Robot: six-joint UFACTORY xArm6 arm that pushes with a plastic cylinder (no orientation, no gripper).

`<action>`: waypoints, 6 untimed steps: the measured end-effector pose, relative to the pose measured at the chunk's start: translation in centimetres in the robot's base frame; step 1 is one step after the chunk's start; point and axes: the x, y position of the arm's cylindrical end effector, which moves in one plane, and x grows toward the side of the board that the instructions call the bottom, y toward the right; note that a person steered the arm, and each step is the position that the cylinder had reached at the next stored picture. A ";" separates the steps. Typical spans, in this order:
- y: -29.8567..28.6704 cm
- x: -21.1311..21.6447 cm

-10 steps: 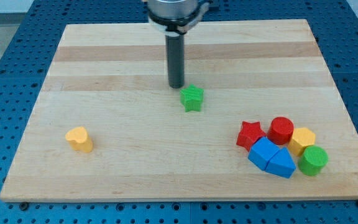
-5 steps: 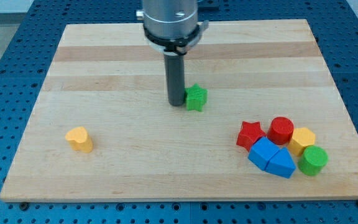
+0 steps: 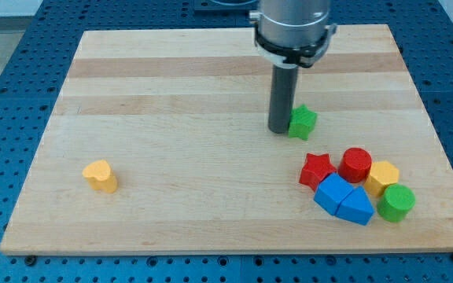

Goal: Move the green star into the red circle

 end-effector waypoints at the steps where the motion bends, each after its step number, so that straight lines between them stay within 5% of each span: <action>1: 2.1 0.0; 6: 7.6 -5.0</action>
